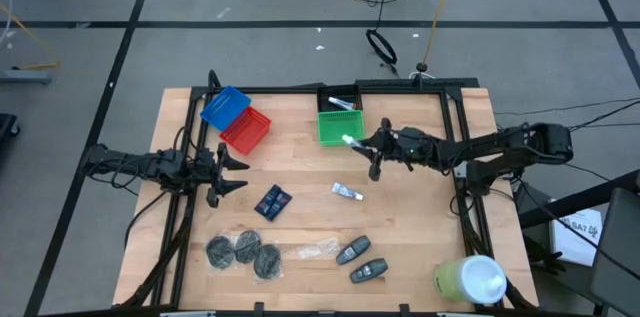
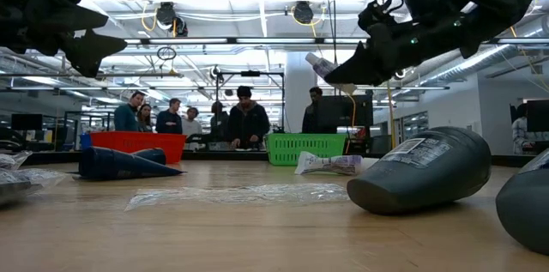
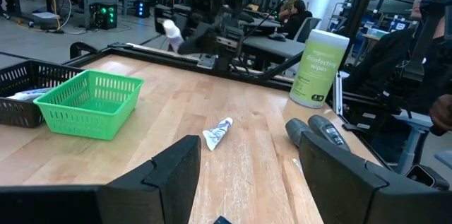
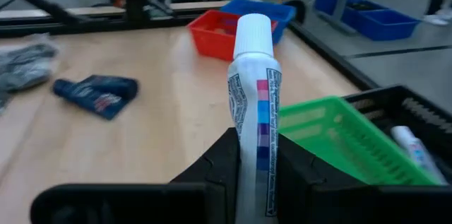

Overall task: Pick & Place Travel size toiletries
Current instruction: Put the top white toothpaste into the black bin

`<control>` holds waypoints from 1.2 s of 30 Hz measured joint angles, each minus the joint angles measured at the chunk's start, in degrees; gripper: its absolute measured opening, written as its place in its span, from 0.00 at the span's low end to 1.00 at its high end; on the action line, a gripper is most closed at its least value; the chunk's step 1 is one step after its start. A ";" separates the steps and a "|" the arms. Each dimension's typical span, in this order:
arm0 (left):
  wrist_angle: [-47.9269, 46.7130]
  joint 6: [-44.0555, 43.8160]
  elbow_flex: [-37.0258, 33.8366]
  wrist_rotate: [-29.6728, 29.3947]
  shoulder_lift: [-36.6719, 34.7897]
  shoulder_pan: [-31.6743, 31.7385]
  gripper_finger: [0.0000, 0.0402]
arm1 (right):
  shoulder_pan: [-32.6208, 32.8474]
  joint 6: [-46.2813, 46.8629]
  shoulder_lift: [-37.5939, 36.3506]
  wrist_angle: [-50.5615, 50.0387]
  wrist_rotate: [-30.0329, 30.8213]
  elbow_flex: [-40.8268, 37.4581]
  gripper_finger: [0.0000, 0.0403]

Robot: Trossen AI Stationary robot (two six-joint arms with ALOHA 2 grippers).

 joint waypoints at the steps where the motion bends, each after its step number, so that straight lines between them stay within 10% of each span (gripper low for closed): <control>1: 0.00 0.00 0.00 0.01 0.00 0.01 0.59 | -0.82 -0.40 0.00 0.09 0.00 0.00 0.13; 20: 0.00 0.00 0.00 0.00 0.00 0.00 0.59 | -13.23 -1.91 0.00 0.79 -1.47 0.37 0.13; 36: 0.00 0.00 0.00 0.00 0.00 0.00 0.59 | -19.88 -3.99 0.02 -18.15 -6.53 17.30 0.13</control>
